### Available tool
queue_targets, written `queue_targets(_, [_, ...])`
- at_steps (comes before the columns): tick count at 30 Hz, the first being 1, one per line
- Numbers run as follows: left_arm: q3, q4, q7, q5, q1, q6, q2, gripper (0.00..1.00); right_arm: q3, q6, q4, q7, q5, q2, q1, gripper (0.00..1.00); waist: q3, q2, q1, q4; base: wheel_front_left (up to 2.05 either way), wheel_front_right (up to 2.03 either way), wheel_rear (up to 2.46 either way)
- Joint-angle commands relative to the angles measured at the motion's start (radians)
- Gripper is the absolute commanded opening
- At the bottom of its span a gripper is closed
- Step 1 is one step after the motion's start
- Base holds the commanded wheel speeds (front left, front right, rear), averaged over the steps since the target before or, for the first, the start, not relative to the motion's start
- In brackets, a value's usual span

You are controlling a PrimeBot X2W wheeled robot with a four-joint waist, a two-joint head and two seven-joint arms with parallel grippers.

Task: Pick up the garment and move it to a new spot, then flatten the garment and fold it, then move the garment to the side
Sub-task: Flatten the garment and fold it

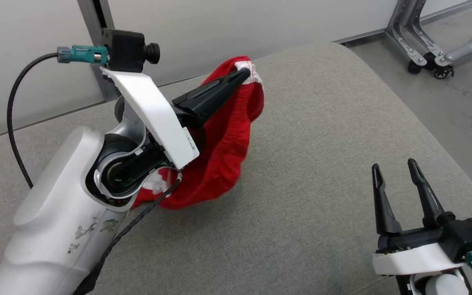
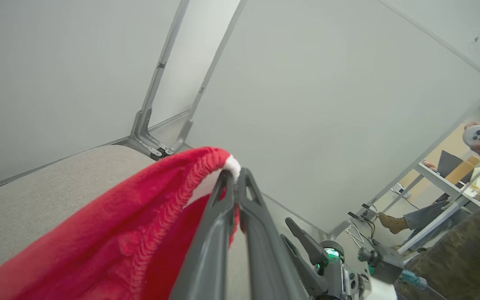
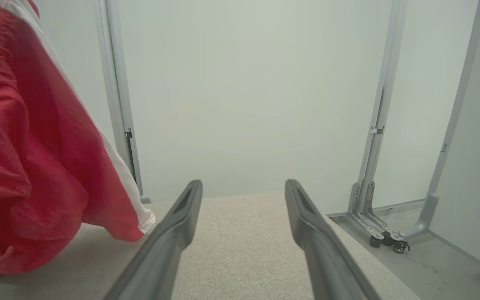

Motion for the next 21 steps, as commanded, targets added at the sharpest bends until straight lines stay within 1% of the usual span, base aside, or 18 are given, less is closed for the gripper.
queue_targets(1, [0.008,-0.023,0.006,-0.011,-0.006,0.004,0.013,0.00,-0.013,-0.002,0.000,-0.002,0.008,-0.001,0.002,1.00,-0.009,0.0000,0.0000,-0.003,0.00,0.00,0.00])
queue_targets(3, [0.014,-0.067,0.015,-0.031,0.030,0.010,0.023,0.00,-0.038,-0.002,0.001,-0.002,0.009,-0.001,0.005,1.00,-0.005,0.0000,0.0000,0.017,0.00,0.00,0.00])
queue_targets(6, [0.025,-0.149,0.002,-0.035,0.098,0.029,0.057,0.00,-0.073,-0.002,0.013,-0.002,0.005,0.000,0.008,1.00,0.015,0.0000,0.0000,0.079,0.00,0.00,0.00])
queue_targets(9, [0.042,-0.206,-0.033,-0.023,0.209,0.048,0.099,0.00,-0.046,-0.002,0.037,-0.002,-0.001,0.000,0.014,1.00,0.034,0.0000,0.0000,0.149,0.00,0.00,0.00])
queue_targets(12, [0.059,-0.240,-0.078,-0.010,0.314,0.052,0.140,0.00,-0.003,-0.001,0.063,-0.002,0.026,-0.002,0.030,1.00,0.066,0.0000,0.0000,0.219,0.00,0.00,0.00])
queue_targets(13, [0.059,-0.240,-0.078,-0.010,0.314,0.052,0.140,0.00,-0.003,-0.001,0.063,-0.002,0.026,-0.002,0.030,1.00,0.066,0.0000,0.0000,0.219,0.00,0.00,0.00])
queue_targets(15, [0.081,-0.242,-0.123,0.006,0.372,0.049,0.160,0.00,0.025,-0.002,0.083,-0.002,0.063,-0.026,0.035,1.00,0.092,0.0000,0.0000,0.257,0.00,0.00,0.00])
queue_targets(17, [0.098,-0.224,-0.169,0.025,0.416,0.044,0.170,0.00,0.074,-0.002,0.116,-0.002,0.114,-0.053,0.040,1.00,0.117,0.0000,0.0000,0.289,0.00,0.00,0.00])
queue_targets(21, [0.124,-0.186,-0.237,0.016,0.452,0.023,0.158,0.00,0.208,-0.002,0.148,-0.002,0.222,-0.145,0.025,1.00,0.157,0.0000,0.0000,0.325,0.00,0.00,0.00])
